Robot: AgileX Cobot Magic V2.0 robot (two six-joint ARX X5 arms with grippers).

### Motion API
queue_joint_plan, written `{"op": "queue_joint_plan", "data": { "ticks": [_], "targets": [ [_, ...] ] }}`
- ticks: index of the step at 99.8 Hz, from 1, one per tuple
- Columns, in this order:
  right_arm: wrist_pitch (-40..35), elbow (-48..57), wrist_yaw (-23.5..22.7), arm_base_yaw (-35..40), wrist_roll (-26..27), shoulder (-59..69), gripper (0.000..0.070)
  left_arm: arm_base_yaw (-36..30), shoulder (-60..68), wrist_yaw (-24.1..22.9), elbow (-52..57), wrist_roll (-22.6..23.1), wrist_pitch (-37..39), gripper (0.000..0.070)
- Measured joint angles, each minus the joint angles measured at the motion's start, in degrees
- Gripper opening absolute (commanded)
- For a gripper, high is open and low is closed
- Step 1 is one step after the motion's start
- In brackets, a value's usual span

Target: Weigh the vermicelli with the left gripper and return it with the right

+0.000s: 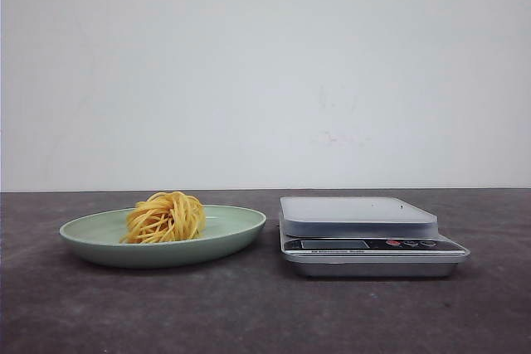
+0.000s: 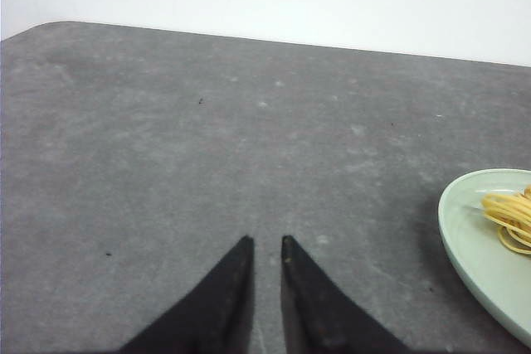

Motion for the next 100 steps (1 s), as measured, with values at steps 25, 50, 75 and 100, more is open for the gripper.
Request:
{"op": "queue_joint_plan", "data": {
  "ticks": [25,50,75,100],
  "targets": [
    [-0.02,0.0,0.0,0.0,0.0,0.0,0.0005,0.0,0.0,0.0,0.0,0.0,0.0,0.0],
    [4.87,-0.63,-1.55,-10.36,-4.28,-0.92,0.0005,0.0,0.02,0.0,0.0,0.02,0.0,0.0],
    [22.62,-16.0,-22.47,-41.64,-14.95,-8.72,0.0005,0.0,0.0,0.0,0.0,0.26,0.0,0.0],
    [35.15,-37.7,-30.01,-52.7,-18.12,-17.92,0.0005,0.0,0.0,0.0,0.0,0.42,0.0,0.0]
  ]
}}
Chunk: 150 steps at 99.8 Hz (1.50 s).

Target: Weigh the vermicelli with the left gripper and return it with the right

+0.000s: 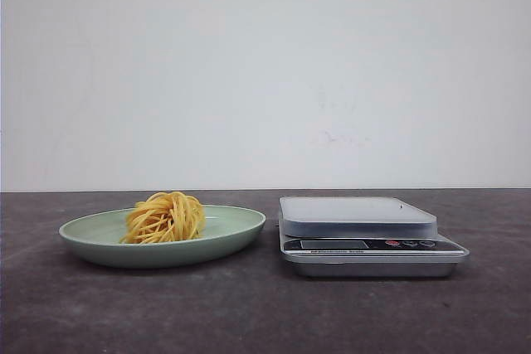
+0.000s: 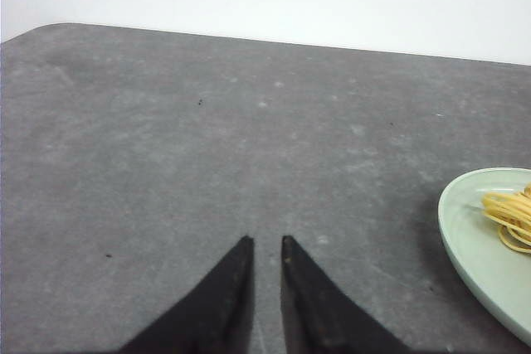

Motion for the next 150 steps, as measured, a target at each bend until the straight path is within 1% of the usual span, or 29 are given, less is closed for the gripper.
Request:
{"op": "queue_joint_plan", "data": {
  "ticks": [8,19,33,48,61,150],
  "targets": [
    [3.72,-5.38,-0.02,-0.26,-0.15,-0.59,0.0005,0.0,0.02,0.02,0.0,0.0,0.0,0.0],
    [8.02,-10.03,-0.07,-0.26,-0.22,-0.57,0.0005,0.0,0.02,0.0,0.0,0.0,0.0,0.0],
    [10.54,-14.43,-0.07,0.17,0.02,-0.57,0.0005,0.0,0.02,0.0,0.0,0.0,0.0,0.0],
    [10.54,-16.98,-0.07,1.25,0.31,-0.57,0.0005,0.0,0.02,0.0,0.0,0.0,0.0,0.0],
    [8.11,-17.03,-0.02,2.08,0.35,-0.55,0.0005,0.0,0.02,0.0,0.0,0.0,0.0,0.0],
    [8.33,-17.03,-0.02,2.43,0.7,-0.59,0.0005,0.0,0.02,0.0,0.0,0.0,0.0,0.0]
  ]
}}
